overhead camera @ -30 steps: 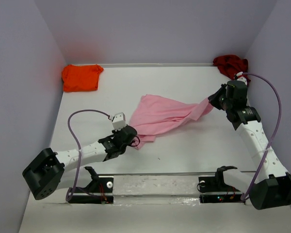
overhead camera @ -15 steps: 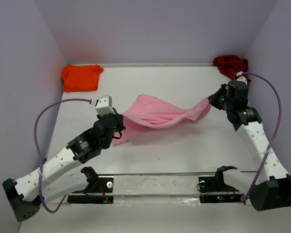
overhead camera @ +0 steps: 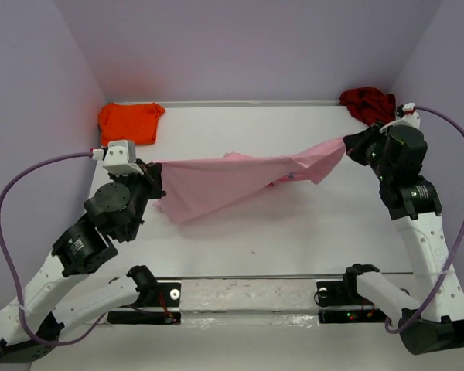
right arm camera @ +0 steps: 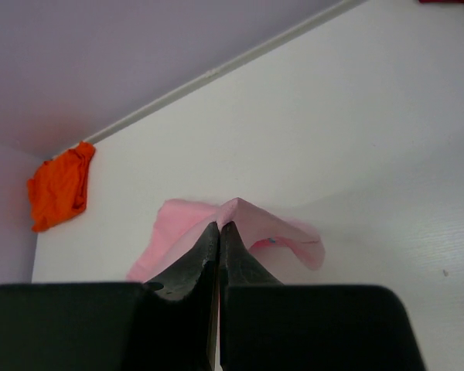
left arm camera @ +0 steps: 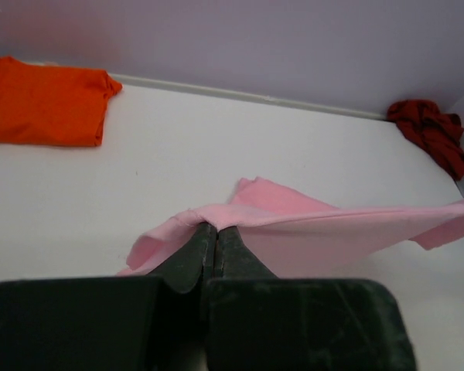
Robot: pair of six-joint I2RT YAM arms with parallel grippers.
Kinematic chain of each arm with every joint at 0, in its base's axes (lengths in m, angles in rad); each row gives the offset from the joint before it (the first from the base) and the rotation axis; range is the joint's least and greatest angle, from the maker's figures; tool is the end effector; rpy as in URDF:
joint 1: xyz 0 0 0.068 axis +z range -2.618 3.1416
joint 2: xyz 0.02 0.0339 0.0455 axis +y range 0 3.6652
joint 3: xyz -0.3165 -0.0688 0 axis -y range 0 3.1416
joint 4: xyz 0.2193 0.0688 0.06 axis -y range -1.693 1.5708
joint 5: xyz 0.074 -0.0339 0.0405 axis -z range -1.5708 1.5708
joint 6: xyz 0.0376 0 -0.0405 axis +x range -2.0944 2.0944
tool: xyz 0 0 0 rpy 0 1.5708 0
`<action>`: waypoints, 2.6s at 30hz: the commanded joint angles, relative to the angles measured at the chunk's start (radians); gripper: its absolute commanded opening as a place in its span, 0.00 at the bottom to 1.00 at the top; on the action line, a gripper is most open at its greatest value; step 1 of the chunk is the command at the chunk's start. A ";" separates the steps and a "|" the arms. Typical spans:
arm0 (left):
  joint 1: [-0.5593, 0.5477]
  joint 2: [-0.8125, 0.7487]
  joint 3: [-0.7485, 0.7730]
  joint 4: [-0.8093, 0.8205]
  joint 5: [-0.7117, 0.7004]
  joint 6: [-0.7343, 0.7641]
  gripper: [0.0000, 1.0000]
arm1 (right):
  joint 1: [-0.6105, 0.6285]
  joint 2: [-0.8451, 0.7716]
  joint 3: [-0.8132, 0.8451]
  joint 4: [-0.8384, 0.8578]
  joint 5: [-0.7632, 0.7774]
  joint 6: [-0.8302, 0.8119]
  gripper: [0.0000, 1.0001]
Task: Fold and stack the t-shirts
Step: Flatten the tshirt out
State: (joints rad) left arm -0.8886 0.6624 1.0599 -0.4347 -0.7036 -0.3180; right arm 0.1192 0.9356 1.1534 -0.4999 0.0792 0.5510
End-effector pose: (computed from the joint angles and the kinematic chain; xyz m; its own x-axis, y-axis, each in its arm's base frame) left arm 0.0517 -0.0250 0.4445 -0.0799 -0.2798 -0.9567 0.1677 0.9424 -0.2896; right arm 0.1398 0.0137 0.4432 -0.2581 0.4947 -0.8299 0.1080 0.8683 0.4841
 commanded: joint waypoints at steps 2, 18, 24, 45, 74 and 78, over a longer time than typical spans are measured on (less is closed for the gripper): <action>0.002 -0.015 0.158 0.022 -0.037 0.160 0.00 | 0.002 -0.027 0.204 -0.003 -0.012 -0.049 0.00; 0.004 0.095 0.602 0.014 0.093 0.349 0.00 | 0.002 0.012 0.653 -0.054 -0.226 -0.175 0.00; 0.025 0.086 0.698 -0.030 0.147 0.347 0.00 | 0.002 0.028 0.840 -0.121 -0.272 -0.163 0.00; 0.177 0.186 0.210 0.520 0.119 0.493 0.00 | 0.002 0.376 0.640 0.055 -0.026 -0.086 0.00; 0.366 -0.032 0.365 0.153 0.417 0.238 0.00 | 0.020 -0.075 0.615 -0.087 -0.142 -0.112 0.00; 0.366 -0.014 0.403 0.177 0.409 0.224 0.00 | 0.020 0.009 0.750 -0.135 -0.116 -0.135 0.00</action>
State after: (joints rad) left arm -0.5282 0.5938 1.4178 -0.2371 -0.2905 -0.0734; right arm 0.1337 0.8577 1.8172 -0.5793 -0.0662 0.4446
